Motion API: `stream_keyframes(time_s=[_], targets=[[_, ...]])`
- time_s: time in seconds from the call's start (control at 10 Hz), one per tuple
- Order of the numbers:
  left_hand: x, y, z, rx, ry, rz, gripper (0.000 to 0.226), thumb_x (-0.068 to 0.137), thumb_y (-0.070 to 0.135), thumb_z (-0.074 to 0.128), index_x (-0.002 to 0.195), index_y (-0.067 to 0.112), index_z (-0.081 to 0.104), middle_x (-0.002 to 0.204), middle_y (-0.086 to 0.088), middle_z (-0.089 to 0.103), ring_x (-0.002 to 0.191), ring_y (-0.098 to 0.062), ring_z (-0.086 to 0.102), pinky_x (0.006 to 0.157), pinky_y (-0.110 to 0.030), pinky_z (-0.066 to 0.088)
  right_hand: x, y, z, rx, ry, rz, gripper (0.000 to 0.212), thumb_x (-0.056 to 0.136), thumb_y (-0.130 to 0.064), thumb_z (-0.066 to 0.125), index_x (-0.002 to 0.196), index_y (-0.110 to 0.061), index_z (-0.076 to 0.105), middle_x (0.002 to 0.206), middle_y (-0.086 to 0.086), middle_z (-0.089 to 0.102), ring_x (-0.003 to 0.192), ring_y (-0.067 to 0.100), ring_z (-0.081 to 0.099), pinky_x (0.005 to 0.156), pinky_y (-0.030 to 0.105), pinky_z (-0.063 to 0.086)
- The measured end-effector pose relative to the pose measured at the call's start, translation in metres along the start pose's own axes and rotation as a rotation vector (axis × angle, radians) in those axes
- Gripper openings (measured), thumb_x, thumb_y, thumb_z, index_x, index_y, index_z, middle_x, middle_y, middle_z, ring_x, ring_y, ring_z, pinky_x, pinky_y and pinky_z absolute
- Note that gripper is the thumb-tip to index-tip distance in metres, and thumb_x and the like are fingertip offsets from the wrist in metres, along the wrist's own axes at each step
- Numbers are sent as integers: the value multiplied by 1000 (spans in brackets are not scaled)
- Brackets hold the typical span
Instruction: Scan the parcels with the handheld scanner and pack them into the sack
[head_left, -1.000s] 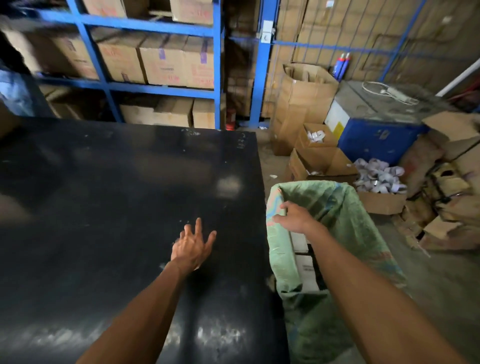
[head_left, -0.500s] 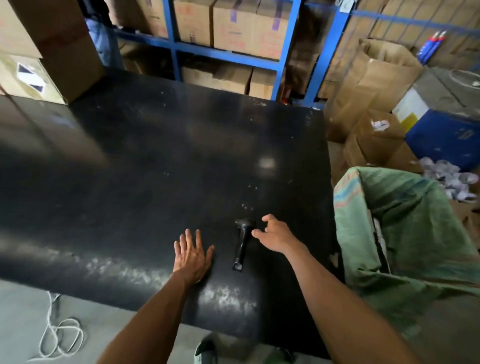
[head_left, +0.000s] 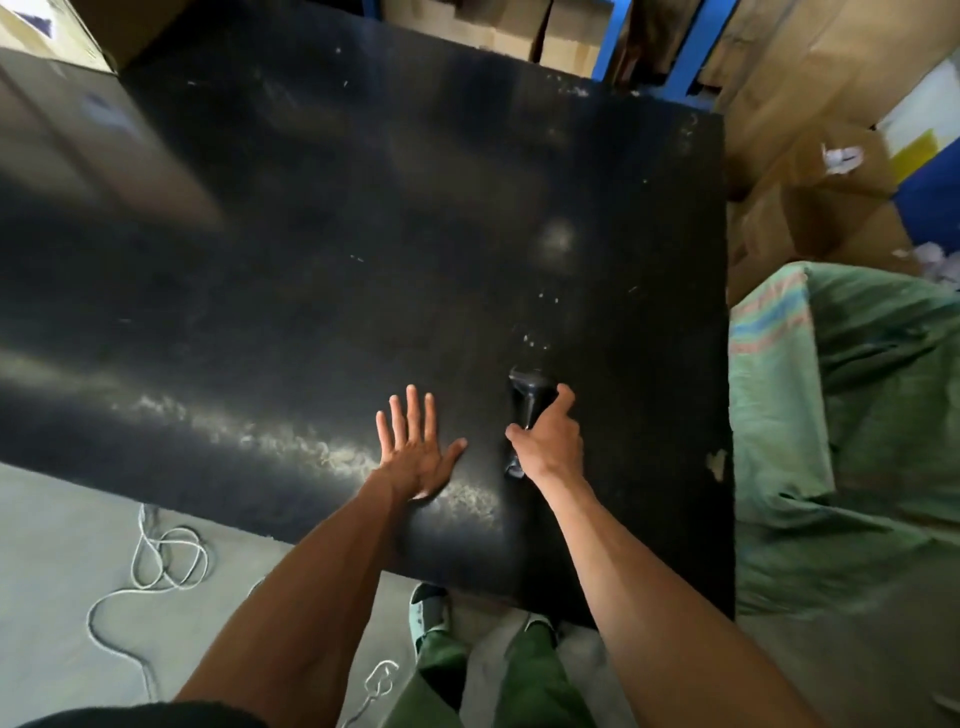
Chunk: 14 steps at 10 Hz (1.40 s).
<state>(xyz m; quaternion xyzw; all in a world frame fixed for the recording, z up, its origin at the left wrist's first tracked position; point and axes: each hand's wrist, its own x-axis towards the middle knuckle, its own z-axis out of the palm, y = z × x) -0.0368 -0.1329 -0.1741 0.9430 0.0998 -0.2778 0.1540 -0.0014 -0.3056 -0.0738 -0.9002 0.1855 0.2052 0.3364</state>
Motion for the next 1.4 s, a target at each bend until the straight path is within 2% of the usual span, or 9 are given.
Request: stream_keyframes(time_s=[0.1, 0.2, 0.4, 0.6, 0.9, 1.1, 1.2, 1.3, 1.4], targets=[[-1, 1, 0, -1, -13, -4, 87, 98, 70, 12, 155, 17, -25, 155, -8, -43, 144, -33, -37, 118, -54, -20, 2, 2, -7, -13, 29, 4, 83, 94, -21, 72, 158, -21, 18, 128, 17, 65, 108, 35, 70, 74, 31, 57], [-1, 2, -2, -11, -29, -3, 87, 97, 71, 12, 155, 18, -26, 154, -7, -44, 143, -32, -38, 119, -54, -19, 17, 6, -26, -97, 88, -10, 77, 93, -25, 72, 155, -20, 25, 122, 16, 68, 109, 34, 69, 94, 44, 55], [0, 3, -5, -1, -54, -8, 87, 97, 71, 11, 154, 18, -28, 152, -8, -47, 141, -33, -40, 118, -54, -21, 55, 28, -86, -179, 264, 58, 73, 93, -23, 73, 151, -19, 30, 127, 21, 64, 114, 40, 66, 97, 48, 53], [2, 1, -7, -3, -74, -3, 89, 96, 73, 11, 153, 19, -30, 152, -8, -48, 140, -33, -41, 117, -55, -21, 88, 57, -121, -228, 355, 162, 71, 89, -22, 76, 146, -15, 35, 130, 24, 61, 118, 45, 62, 98, 52, 52], [4, 0, -5, -12, -77, -10, 88, 95, 74, 9, 149, 20, -34, 150, -7, -49, 139, -33, -43, 118, -55, -21, 104, 88, -130, -212, 379, 175, 61, 91, -16, 73, 143, -10, 42, 130, 25, 60, 121, 45, 58, 98, 49, 48], [5, -1, -3, -28, -60, -3, 86, 95, 75, 11, 142, 23, -39, 150, -7, -49, 138, -32, -44, 117, -54, -21, 100, 96, -129, -233, 347, 166, 57, 96, -22, 67, 144, -10, 39, 129, 27, 60, 118, 45, 59, 93, 47, 50], [5, -2, -3, -15, -64, -4, 87, 95, 74, 12, 144, 23, -37, 150, -6, -49, 139, -32, -43, 117, -54, -22, 86, 101, -118, -152, 368, 176, 70, 95, -27, 68, 152, -10, 32, 142, 24, 52, 129, 44, 53, 102, 48, 46], [3, 1, -5, -14, -80, -12, 89, 96, 73, 16, 150, 20, -32, 152, -6, -47, 141, -32, -41, 117, -52, -23, 46, 109, -99, 15, 478, 94, 71, 91, -22, 72, 152, -9, 38, 148, 21, 47, 135, 40, 47, 110, 48, 40], [3, 2, -8, -33, -39, -3, 91, 96, 73, 22, 155, 21, -25, 155, -4, -42, 143, -31, -38, 115, -49, -23, -30, 141, -54, 247, 548, 82, 62, 88, -11, 74, 145, -7, 50, 141, 19, 54, 128, 36, 54, 107, 44, 43]])
